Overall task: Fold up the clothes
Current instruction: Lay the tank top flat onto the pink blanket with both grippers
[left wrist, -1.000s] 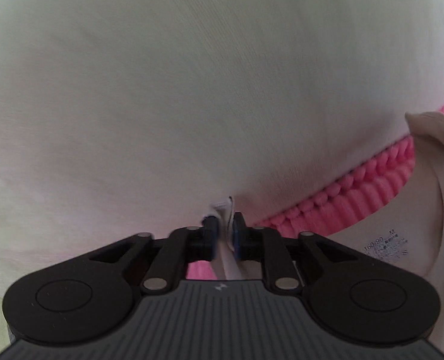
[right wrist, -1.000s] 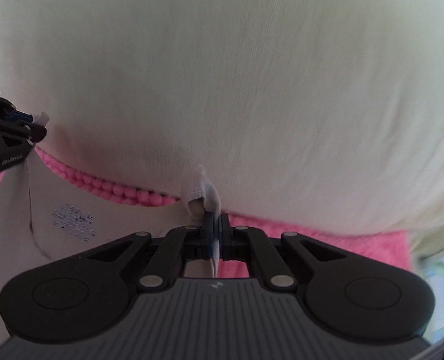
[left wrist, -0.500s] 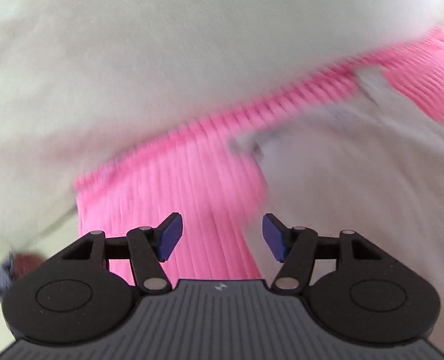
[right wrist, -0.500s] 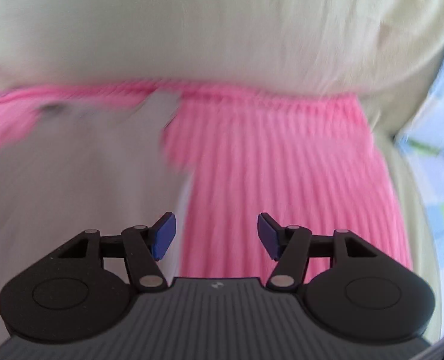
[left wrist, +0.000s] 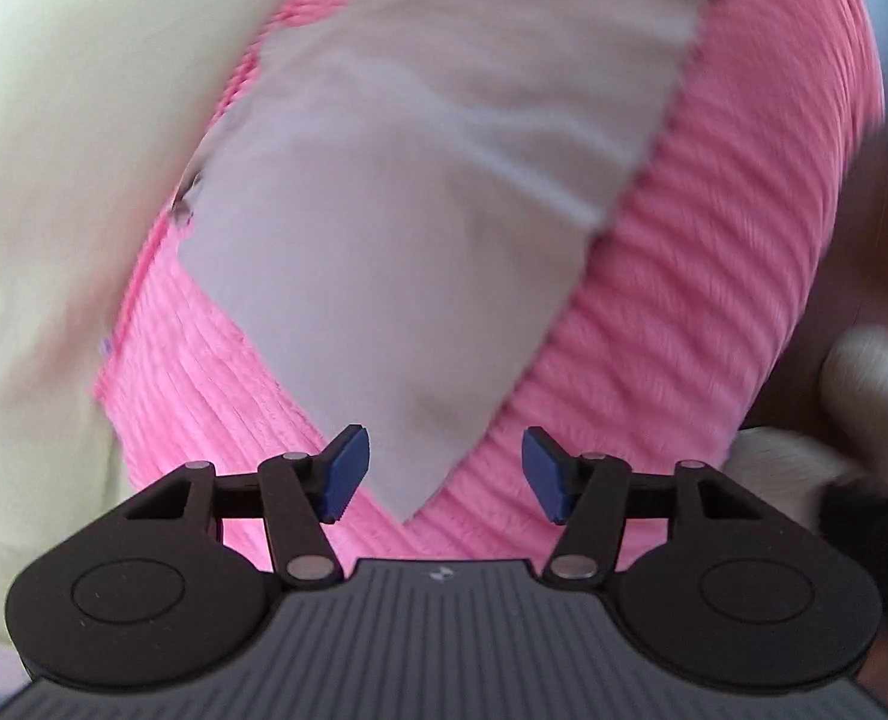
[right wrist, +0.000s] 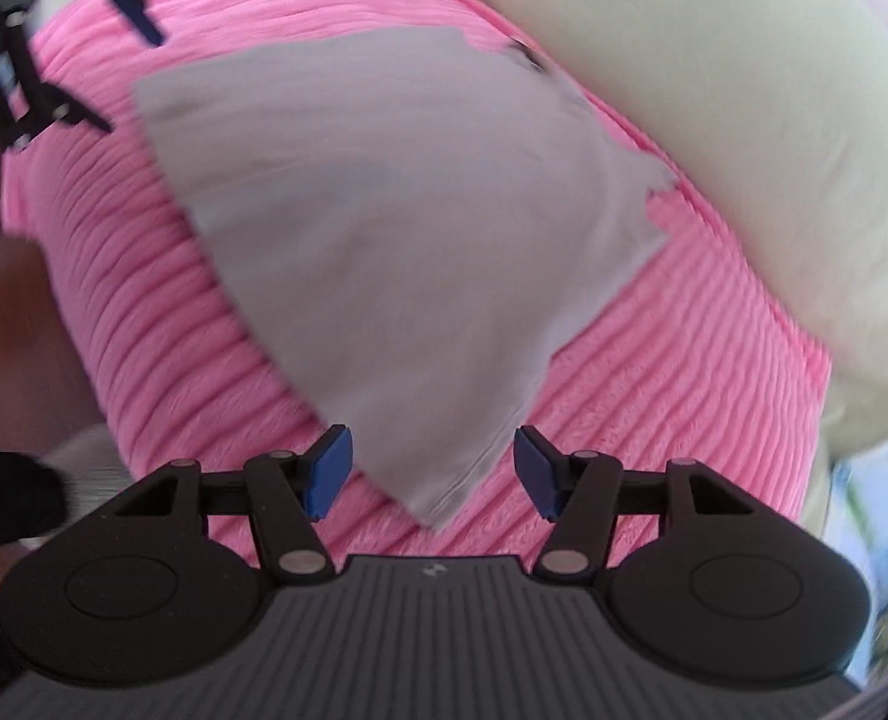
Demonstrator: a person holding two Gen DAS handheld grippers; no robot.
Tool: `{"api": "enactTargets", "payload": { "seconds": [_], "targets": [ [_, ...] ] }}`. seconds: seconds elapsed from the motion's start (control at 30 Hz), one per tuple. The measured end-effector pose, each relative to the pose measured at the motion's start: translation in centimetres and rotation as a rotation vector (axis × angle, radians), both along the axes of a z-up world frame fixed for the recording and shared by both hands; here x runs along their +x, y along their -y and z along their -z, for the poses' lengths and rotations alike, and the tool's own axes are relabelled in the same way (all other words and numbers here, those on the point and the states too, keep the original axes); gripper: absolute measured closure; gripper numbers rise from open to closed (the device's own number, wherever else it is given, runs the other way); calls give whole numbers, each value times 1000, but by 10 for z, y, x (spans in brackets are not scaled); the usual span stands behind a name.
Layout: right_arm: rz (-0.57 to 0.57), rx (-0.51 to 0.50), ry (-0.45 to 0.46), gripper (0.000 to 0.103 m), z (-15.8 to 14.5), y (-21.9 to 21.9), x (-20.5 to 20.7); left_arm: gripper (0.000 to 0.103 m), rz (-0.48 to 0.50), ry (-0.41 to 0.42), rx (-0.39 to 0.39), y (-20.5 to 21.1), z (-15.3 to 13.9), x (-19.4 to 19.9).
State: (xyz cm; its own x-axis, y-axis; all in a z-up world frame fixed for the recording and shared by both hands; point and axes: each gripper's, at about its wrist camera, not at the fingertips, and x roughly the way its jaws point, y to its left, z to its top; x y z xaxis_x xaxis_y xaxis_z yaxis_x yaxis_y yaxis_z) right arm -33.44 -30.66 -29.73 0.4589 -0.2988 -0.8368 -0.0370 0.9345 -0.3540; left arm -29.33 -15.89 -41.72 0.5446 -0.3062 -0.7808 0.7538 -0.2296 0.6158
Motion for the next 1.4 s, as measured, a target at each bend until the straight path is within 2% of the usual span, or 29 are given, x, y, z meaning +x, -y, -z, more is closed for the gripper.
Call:
{"api": "enactTargets", "payload": {
  "seconds": [0.1, 0.2, 0.33, 0.4, 0.47, 0.5, 0.53, 0.6, 0.67, 0.77, 0.83, 0.9, 0.97, 1.2, 1.23, 1.3, 1.33, 1.4],
  "targets": [
    [-57, -75, -6, 58, 15, -6, 0, 50, 59, 83, 37, 2, 19, 2],
    [-125, -172, -16, 60, 31, -10, 0, 51, 142, 150, 79, 1, 37, 5],
    [-221, -276, -30, 60, 43, -19, -3, 58, 290, 228, 107, -9, 61, -2],
    [-272, -340, -47, 60, 51, -26, -7, 60, 279, 213, 94, -8, 61, 1],
    [-309, -398, -45, 61, 58, -29, -7, 68, 251, 182, 80, -5, 58, 6],
    [-323, -420, -41, 64, 60, -30, -6, 85, 241, 181, 78, -2, 56, 9],
    [-334, -436, -38, 68, 64, -30, -1, 100, 232, 182, 76, 0, 54, 12],
    [-316, -397, -42, 103, 62, -25, 10, 100, 229, 195, 71, 7, 48, 19],
    [-281, -354, -35, 103, 52, -20, 19, 101, 221, 196, 37, 11, 24, 24],
    [-203, -329, 11, 103, 23, -15, 22, 102, 226, 199, 14, 0, -7, 18],
    [-170, -296, 10, 103, 4, -19, 13, 102, 234, 199, 20, -13, -12, 8],
    [-165, -257, -10, 103, -2, -29, 2, 102, 241, 199, 36, -23, -9, -2],
    [-159, -226, -34, 103, 1, -36, -5, 102, 229, 160, 65, -28, 5, -11],
    [-145, -180, -187, 103, 38, -45, -15, 101, 201, 121, 105, -36, 44, -35],
    [-144, -180, -203, 101, 40, -45, -15, 100, 201, 115, 107, -37, 43, -36],
    [-137, -168, -204, 75, 32, -44, -18, 96, 195, 55, 112, -40, 29, -36],
    [-123, -157, -194, 71, 26, -44, -20, 85, 186, 20, 119, -43, 23, -35],
    [-41, -87, -142, 71, 5, -36, -22, 83, 164, -60, 145, -51, 8, -36]
  ]
}}
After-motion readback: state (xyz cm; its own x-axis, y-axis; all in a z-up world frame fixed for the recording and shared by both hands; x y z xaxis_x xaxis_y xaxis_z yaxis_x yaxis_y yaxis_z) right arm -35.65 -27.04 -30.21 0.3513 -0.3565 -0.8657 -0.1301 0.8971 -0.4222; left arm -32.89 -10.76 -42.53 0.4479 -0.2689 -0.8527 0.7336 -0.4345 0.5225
